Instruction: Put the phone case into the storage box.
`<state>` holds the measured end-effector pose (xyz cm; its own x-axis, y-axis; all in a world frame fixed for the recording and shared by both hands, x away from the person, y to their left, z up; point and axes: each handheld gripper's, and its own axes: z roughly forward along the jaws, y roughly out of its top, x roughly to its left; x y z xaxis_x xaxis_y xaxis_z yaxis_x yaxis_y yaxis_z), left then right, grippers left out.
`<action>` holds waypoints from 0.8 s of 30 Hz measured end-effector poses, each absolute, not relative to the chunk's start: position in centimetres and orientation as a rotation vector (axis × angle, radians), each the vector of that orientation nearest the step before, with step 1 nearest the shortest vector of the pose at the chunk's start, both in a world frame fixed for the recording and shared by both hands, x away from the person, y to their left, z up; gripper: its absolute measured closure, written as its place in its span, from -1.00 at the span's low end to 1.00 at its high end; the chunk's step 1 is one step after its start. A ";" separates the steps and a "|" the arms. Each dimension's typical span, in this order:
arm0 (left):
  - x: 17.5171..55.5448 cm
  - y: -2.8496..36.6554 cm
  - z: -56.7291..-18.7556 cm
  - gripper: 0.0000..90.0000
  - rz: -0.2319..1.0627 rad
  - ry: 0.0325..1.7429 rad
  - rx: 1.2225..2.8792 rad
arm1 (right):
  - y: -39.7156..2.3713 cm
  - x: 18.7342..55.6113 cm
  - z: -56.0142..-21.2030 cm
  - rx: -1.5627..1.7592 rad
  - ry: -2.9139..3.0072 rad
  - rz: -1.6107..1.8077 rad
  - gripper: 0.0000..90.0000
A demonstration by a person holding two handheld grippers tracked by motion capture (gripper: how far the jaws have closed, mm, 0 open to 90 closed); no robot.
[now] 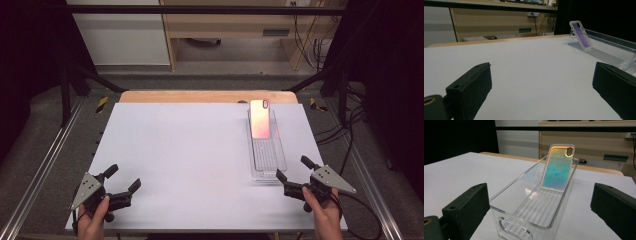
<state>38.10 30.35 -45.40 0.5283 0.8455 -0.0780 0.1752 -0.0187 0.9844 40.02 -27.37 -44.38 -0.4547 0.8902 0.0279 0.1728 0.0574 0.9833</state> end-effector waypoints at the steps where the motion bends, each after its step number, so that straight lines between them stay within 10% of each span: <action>1: 38.0 30.4 -45.4 -0.96 0.677 0.910 1.530 | -27.3 40.1 -44.5 1.073 1.706 1.449 -0.94; 24: 37.9 30.8 -45.6 -0.96 0.747 0.894 1.515 | -26.0 41.1 -45.9 0.936 1.691 1.555 -0.95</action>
